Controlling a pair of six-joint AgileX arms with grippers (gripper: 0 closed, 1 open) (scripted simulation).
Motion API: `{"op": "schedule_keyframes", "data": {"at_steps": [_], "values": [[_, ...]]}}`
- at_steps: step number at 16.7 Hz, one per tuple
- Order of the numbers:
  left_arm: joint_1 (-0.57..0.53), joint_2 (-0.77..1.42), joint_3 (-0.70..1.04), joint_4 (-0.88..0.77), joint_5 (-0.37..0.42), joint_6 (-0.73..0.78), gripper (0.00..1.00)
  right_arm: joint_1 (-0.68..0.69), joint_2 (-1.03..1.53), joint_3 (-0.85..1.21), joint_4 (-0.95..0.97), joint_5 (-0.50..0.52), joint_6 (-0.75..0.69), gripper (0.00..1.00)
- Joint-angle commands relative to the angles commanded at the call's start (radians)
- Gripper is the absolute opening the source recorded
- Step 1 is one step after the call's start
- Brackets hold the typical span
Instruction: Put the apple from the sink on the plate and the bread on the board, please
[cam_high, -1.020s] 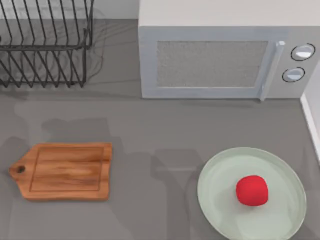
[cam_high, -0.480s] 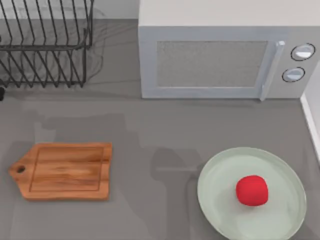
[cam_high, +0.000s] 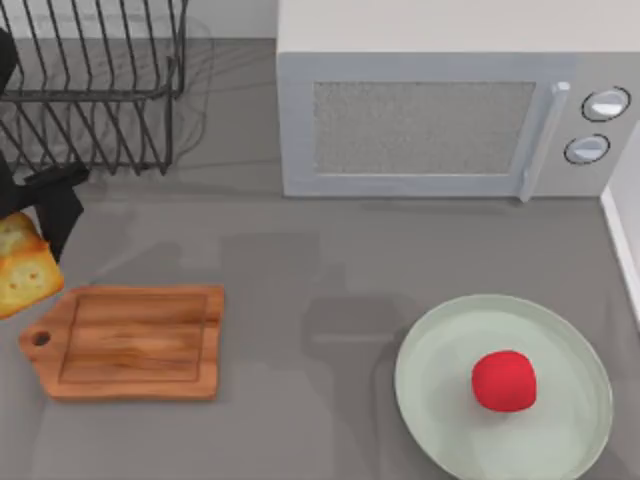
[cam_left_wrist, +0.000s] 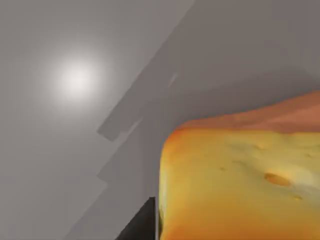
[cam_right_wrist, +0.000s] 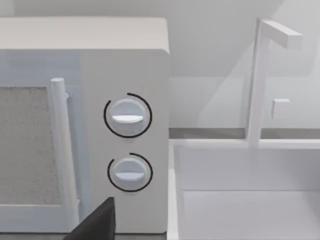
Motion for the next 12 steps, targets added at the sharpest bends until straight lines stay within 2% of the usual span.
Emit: {"op": "schedule_keyframes", "data": {"at_steps": [6,9,12], "values": [[-0.141,-0.051,-0.1,0.046,0.006,-0.712,0.0,0.0,0.0,0.0,0.0,0.0,0.0,1.0],[-0.196,-0.09,-0.139,0.079,0.005,-0.954,0.0,0.0,0.0,0.0,0.0,0.0,0.0,1.0],[-0.233,-0.13,-0.168,0.111,0.002,-1.102,0.0,0.0,0.0,0.0,0.0,0.0,0.0,1.0]]}}
